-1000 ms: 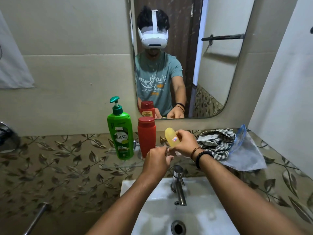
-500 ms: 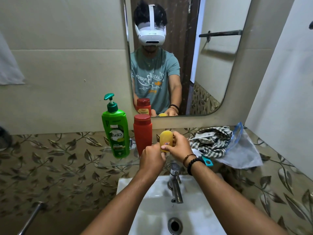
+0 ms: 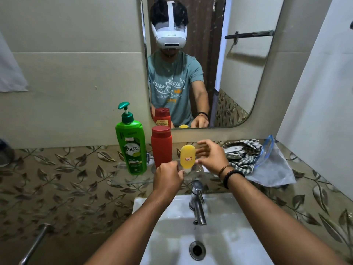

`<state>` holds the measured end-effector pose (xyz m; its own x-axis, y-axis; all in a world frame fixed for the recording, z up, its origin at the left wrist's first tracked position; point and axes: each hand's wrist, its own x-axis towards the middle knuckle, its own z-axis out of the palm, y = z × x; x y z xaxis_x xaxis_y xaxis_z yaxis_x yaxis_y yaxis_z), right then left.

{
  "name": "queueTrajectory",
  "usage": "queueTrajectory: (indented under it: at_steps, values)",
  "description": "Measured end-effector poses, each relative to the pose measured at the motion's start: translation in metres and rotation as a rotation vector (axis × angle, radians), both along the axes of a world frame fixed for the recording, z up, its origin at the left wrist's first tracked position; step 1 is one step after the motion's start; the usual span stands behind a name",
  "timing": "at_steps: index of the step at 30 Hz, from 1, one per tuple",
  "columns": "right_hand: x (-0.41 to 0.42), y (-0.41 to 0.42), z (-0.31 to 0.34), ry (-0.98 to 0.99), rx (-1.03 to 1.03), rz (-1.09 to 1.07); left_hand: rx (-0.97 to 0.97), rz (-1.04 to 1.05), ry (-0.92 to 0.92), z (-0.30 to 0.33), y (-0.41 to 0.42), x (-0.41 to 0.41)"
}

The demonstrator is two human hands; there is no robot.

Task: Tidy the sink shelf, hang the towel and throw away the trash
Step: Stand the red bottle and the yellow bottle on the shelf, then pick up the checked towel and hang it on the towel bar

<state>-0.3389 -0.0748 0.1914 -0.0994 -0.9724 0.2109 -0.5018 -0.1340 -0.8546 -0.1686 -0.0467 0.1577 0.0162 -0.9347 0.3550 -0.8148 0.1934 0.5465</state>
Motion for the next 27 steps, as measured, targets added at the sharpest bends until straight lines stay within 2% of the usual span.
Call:
queueTrajectory:
  at_steps: [4,12,22,27]
  values:
    - [-0.032,-0.001,0.018,0.071,-0.023,-0.091,-0.007,-0.010,0.006,-0.002,0.002,-0.001]
    - [-0.057,0.008,0.018,0.444,0.002,-0.109,-0.045,-0.069,-0.015,0.003,0.006,-0.024]
    - [-0.080,0.013,0.018,0.679,0.063,-0.202,-0.073,-0.116,-0.058,0.003,0.008,-0.044]
    - [-0.082,0.013,0.011,0.718,0.123,-0.220,-0.077,-0.133,-0.042,0.002,0.007,-0.050]
